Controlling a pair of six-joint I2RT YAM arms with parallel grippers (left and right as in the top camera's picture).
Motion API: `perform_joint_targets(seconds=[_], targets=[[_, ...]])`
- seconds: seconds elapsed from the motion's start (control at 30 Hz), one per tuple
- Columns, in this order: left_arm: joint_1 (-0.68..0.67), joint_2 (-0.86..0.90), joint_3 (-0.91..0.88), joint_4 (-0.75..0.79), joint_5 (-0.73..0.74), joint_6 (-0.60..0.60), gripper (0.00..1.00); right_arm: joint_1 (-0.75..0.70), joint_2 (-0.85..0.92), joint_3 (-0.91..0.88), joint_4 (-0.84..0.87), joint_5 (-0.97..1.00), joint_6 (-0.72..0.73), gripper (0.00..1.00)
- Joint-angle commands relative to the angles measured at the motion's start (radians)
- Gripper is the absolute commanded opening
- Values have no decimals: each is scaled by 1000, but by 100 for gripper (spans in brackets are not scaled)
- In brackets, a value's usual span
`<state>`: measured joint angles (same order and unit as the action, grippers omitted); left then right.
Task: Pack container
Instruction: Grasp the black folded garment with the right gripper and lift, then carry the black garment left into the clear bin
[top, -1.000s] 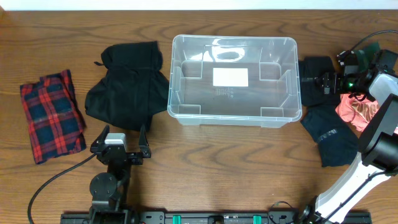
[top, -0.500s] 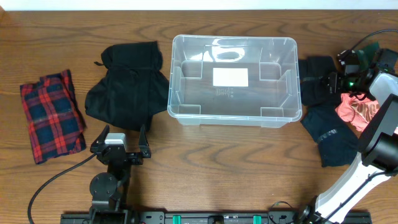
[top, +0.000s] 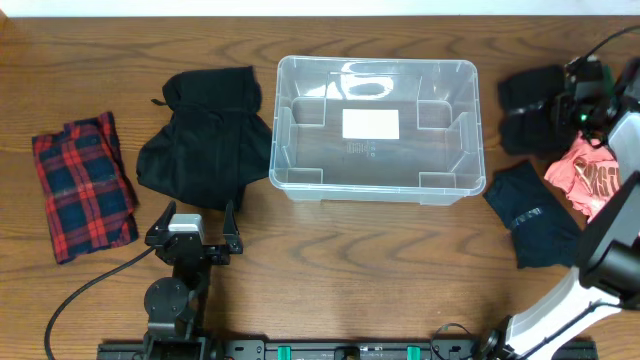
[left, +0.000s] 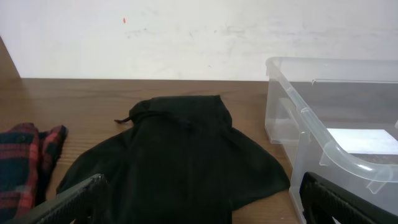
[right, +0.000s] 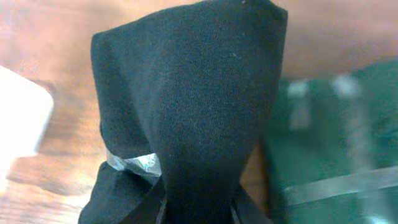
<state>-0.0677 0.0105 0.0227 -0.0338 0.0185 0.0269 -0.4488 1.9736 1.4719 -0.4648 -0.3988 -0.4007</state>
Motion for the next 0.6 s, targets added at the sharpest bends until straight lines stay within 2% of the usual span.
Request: perform_joint_targets(seconds=[0.0, 0.1, 0.23, 0.37, 0.5, 0.57], targets=[[-4, -6, -19, -37, -27, 6, 98, 21, -97, 37, 26, -44, 54, 13], [-4, -6, -19, -37, -27, 6, 98, 31, -132, 37, 36, -68, 84, 3], [-4, -6, -19, -37, -27, 6, 98, 46, -192, 37, 56, -136, 116, 2], [-4, -6, -19, -37, -27, 6, 98, 76, -277, 37, 129, -144, 244, 2], [-4, -6, -19, -37, -27, 6, 98, 125, -361, 37, 190, -144, 427, 12], [-4, -6, -19, -37, -27, 6, 98, 159, -394, 37, 192, -144, 481, 4]])
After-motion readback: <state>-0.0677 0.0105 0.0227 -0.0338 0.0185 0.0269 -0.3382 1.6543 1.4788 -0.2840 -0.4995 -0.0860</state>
